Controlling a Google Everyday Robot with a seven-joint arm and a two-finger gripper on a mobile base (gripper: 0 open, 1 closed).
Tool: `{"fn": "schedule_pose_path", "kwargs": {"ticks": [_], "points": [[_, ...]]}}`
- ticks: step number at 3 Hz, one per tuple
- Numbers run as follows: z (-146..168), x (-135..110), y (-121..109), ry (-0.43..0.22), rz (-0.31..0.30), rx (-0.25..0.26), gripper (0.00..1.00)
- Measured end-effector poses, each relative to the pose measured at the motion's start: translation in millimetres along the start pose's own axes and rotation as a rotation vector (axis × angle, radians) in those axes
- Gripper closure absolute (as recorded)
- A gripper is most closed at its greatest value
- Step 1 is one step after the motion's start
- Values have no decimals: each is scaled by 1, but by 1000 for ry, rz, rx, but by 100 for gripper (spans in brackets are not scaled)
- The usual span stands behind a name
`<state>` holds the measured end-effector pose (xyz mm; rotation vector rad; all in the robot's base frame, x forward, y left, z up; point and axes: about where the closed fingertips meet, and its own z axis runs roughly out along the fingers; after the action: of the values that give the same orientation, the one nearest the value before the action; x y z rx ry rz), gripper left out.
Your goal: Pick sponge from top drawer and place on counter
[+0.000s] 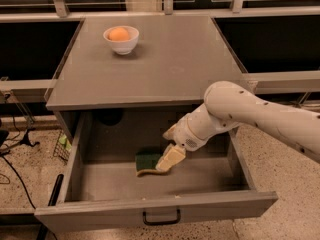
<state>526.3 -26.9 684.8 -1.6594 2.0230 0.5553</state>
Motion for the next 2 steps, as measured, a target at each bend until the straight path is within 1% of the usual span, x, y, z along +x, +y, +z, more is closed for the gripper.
{"fn": "schedule_pose_path", "kwargs": {"ticks": [1,2], "points": [[8,-1,-6,-33,-16,17,26],[19,-3,-12,-63,-34,28,26]]}}
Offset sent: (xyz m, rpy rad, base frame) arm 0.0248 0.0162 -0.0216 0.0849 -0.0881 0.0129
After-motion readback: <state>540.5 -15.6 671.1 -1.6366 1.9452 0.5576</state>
